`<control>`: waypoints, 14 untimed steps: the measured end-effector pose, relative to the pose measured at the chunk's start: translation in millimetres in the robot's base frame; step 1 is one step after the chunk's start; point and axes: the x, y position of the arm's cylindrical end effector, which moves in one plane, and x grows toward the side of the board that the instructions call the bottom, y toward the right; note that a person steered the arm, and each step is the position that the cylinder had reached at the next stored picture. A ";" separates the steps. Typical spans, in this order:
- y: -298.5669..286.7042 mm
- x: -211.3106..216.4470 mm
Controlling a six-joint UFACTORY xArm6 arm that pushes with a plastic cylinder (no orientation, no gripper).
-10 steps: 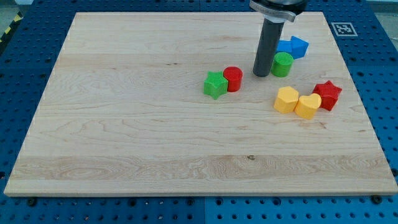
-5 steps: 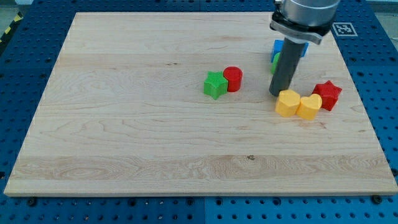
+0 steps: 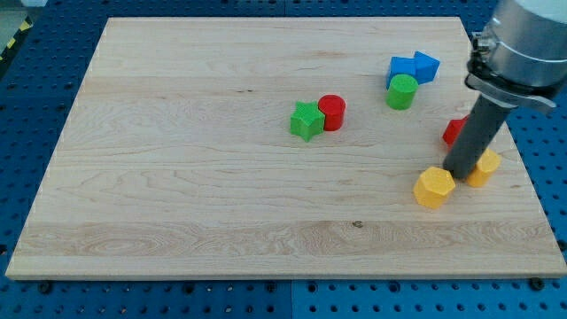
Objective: Slide the red star to the bottom right of the green circle
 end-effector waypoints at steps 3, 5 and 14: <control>5.2 -34.2; 60.4 -30.0; 42.9 -57.5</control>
